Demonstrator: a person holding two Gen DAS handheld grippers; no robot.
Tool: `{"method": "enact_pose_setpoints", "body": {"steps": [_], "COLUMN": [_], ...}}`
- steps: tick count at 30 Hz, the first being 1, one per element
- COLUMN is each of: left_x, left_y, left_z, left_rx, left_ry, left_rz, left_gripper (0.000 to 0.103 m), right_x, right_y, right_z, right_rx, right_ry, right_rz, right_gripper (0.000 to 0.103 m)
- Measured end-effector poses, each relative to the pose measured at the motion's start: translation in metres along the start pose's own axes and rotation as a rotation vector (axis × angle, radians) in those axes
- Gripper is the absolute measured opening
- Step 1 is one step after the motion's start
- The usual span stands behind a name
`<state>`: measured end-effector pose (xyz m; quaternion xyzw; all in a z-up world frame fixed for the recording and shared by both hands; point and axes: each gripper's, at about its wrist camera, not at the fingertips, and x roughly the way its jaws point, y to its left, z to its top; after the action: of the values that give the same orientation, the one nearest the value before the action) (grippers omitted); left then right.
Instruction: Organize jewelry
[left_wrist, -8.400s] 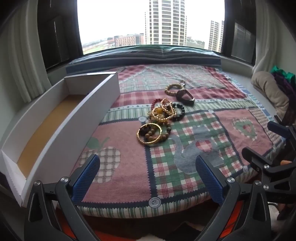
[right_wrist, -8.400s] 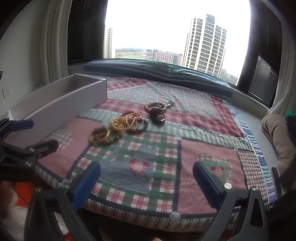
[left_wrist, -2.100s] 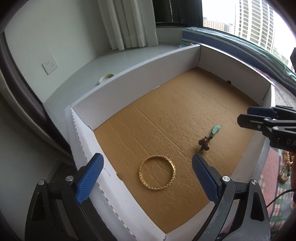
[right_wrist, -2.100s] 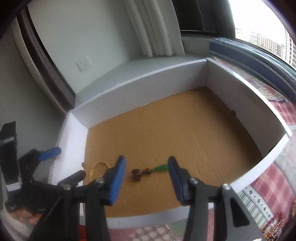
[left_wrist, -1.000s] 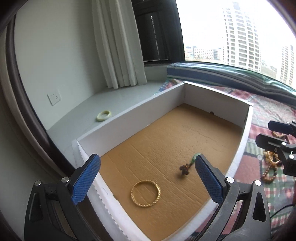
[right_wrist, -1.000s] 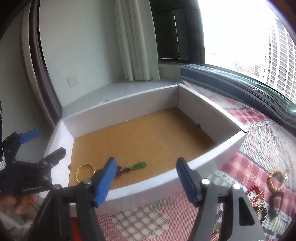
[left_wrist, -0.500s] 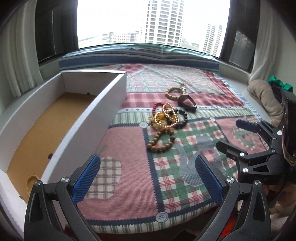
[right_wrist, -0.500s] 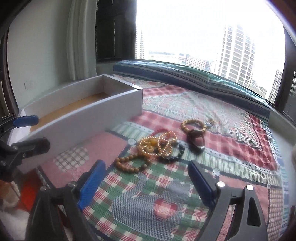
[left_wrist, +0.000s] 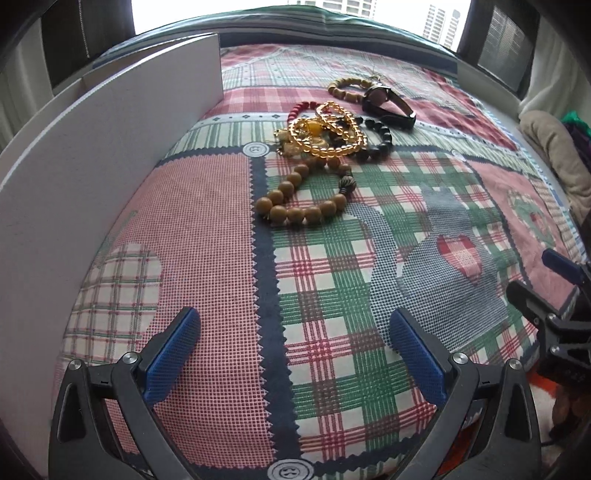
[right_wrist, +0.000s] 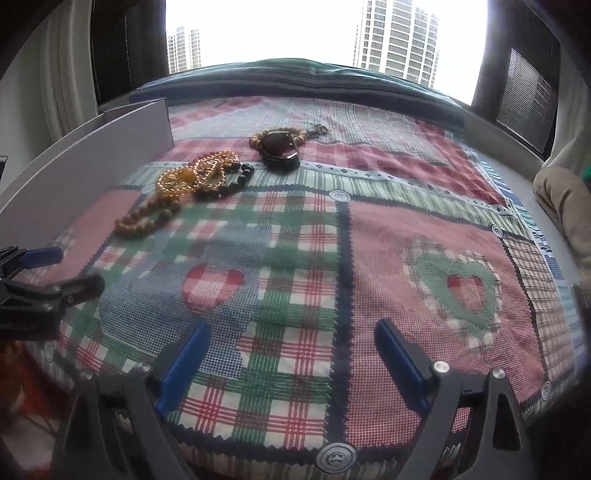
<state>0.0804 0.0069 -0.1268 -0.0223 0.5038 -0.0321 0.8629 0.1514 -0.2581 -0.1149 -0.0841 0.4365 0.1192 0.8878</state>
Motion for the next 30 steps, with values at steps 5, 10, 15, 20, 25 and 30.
{"method": "enact_pose_setpoints", "body": {"steps": [5, 10, 15, 20, 25, 30], "left_x": [0.004, 0.005, 0.005, 0.004, 0.004, 0.004], "left_y": [-0.002, -0.004, -0.002, -0.003, -0.003, -0.003], "left_z": [-0.003, -0.002, -0.005, -0.005, -0.005, -0.004], "left_rx": [0.025, 0.036, 0.038, 0.031, 0.033, 0.04], "left_ry": [-0.014, -0.014, -0.035, -0.031, -0.026, -0.012], "left_rz": [0.042, 0.054, 0.039, 0.04, 0.042, 0.04], "left_gripper": [0.102, 0.103, 0.103, 0.103, 0.103, 0.103], "right_x": [0.017, 0.024, 0.027, 0.028, 0.028, 0.027], "right_y": [0.0, -0.006, -0.01, -0.009, -0.009, -0.009], "right_z": [-0.006, -0.01, -0.012, -0.011, -0.012, -0.013], "right_rx": [0.0, 0.035, 0.07, 0.077, 0.077, 0.08], "right_ry": [0.05, 0.077, 0.088, 0.093, 0.09, 0.08], "right_rz": [-0.023, -0.008, 0.005, 0.003, 0.003, 0.0], "right_gripper": [0.092, 0.092, 0.098, 0.102, 0.102, 0.102]}}
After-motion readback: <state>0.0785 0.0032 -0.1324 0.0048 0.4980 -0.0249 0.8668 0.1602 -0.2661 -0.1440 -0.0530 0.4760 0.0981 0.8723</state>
